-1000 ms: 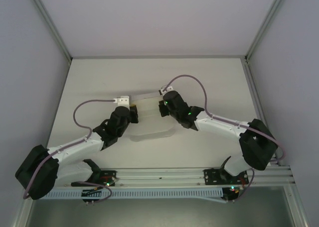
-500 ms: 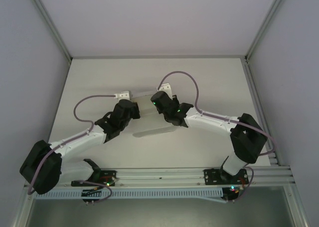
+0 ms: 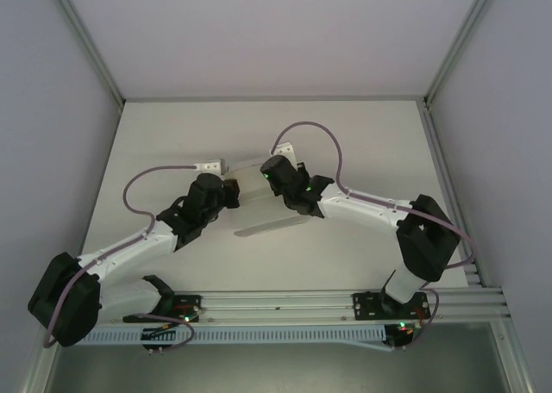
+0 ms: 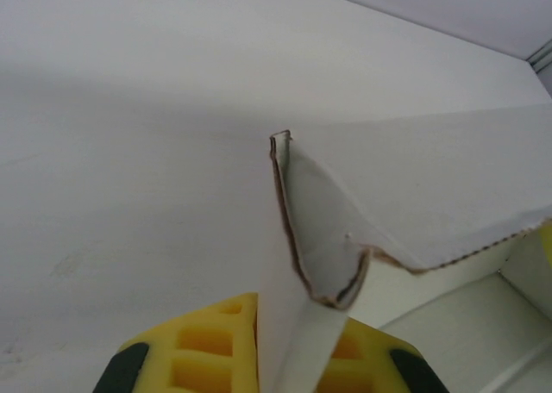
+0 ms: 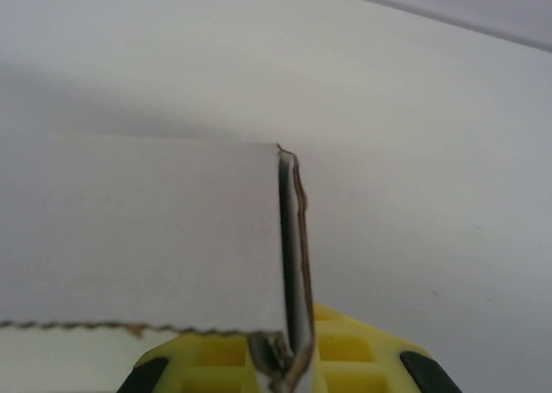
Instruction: Assemble paper box
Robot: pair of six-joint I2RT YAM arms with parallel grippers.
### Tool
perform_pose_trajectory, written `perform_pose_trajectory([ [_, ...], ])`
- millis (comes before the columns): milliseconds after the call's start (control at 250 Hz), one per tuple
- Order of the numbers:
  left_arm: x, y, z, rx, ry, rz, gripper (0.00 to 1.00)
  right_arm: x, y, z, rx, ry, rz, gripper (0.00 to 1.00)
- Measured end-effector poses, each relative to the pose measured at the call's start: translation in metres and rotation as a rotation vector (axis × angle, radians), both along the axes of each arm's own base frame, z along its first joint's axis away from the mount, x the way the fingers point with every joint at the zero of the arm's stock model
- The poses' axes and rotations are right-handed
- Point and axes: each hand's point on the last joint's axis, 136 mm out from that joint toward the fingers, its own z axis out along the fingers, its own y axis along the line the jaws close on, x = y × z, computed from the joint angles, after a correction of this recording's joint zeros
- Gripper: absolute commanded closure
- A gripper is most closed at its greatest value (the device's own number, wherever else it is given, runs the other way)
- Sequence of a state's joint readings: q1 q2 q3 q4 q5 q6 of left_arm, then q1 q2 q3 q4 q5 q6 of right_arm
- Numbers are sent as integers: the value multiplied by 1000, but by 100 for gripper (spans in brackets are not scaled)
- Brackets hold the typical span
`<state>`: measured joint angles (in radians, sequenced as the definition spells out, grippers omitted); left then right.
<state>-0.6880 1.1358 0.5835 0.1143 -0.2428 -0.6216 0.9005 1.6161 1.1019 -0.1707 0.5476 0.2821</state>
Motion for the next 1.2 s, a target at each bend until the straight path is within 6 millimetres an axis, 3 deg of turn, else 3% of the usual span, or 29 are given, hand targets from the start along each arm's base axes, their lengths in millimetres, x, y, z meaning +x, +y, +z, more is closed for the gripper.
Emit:
perform_pose_trajectory([
  [60, 0, 0, -1, 15, -3, -7, 100, 0, 1, -4, 32, 0, 49, 79],
  [196, 0, 6, -6, 57, 1, 8, 100, 0, 1, -7, 77, -16, 140, 44],
  [319, 3, 13, -13, 93, 14, 37, 100, -3, 3, -2, 87, -25, 208, 26],
  [391, 6, 18, -16, 110, 14, 64, 100, -9, 6, 9, 114, -31, 245, 1],
  [619, 16, 26, -18, 192, 0, 65, 100, -37, -9, 85, 291, -149, 290, 0],
  [703, 22, 17, -14, 236, -12, -4, 100, -48, -27, 111, 383, -201, 263, 0],
  [795, 32, 1, -7, 306, -27, -136, 100, -52, -54, 125, 456, -217, 189, 0],
  [882, 41, -23, 2, 403, -29, -329, 100, -47, -83, 126, 482, -200, 88, 0],
  [978, 40, -51, 14, 512, -57, -592, 100, -45, -113, 113, 474, -153, -13, 0],
  [1202, 34, -77, 27, 789, -103, -1001, 100, -67, -151, 68, 441, -42, -115, 0],
])
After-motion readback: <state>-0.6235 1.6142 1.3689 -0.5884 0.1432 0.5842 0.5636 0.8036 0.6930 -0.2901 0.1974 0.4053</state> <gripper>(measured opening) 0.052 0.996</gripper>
